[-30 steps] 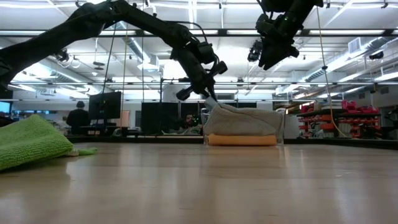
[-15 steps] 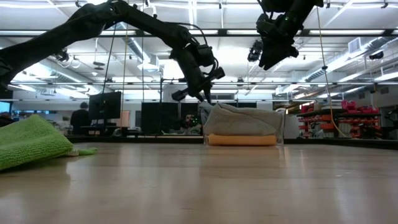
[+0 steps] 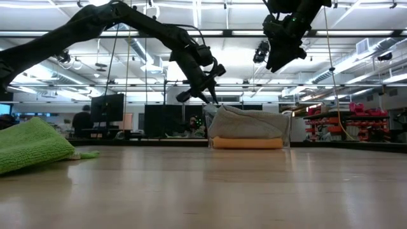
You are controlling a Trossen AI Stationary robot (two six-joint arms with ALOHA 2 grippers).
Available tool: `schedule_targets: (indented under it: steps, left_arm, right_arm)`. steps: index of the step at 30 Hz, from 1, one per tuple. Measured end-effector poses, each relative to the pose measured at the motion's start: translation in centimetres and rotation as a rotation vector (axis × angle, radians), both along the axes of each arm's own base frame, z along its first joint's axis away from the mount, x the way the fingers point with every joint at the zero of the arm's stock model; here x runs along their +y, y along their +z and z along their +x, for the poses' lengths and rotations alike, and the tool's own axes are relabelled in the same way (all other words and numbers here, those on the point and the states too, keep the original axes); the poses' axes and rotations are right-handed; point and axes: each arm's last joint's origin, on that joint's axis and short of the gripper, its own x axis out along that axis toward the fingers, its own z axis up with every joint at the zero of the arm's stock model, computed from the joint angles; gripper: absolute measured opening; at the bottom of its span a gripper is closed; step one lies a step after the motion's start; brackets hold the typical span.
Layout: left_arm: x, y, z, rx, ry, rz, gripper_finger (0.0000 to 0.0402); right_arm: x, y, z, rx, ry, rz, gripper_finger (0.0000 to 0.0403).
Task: Fold microfiber towels
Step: Put the blue microfiber cloth into the transparent bin
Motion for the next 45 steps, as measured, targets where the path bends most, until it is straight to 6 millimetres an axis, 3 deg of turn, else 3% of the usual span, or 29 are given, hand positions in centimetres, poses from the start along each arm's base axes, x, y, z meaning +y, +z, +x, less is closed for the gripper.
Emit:
schedule_targets:
  steps: [8, 14, 17, 24, 28, 37, 45]
  left_arm:
    - [1.5, 0.7, -0.9, -0.090, -0.003, -0.026, 0.0102]
    - [0.2, 1.6, 0.8, -0.179, -0.076, 0.043, 0.0087]
    - [-0.6, 2.0, 2.2, -0.214, -0.133, 0.183, 0.0073]
    - [-1.6, 1.9, 3.6, -0.114, -0.221, 0.464, 0.0026]
    - [-2.0, 1.4, 3.7, -0.069, -0.287, 0.510, 0.0006]
    - [-2.9, 0.1, 3.3, 0.081, -0.386, 0.508, 0.0022]
    - [-4.6, -1.0, 4.6, 0.105, -0.525, 0.554, 0.0007]
  right_arm:
    - [0.0, 0.0, 0.0, 0.006, 0.012, -0.008, 0.0142]
    - [-0.8, 0.0, -0.4, 0.009, -0.004, -0.022, 0.0142]
    - [-1.6, 0.0, -0.5, 0.005, -0.013, -0.042, 0.0142]
    - [-2.6, -0.5, -0.9, -0.009, -0.045, -0.064, 0.0142]
    - [-2.5, -0.7, -0.9, -0.014, -0.035, -0.044, 0.0142]
    - [-2.5, -0.7, -0.9, -0.020, -0.031, -0.037, 0.0142]
    - [-2.5, -0.7, -0.9, -0.023, -0.036, -0.032, 0.0142]
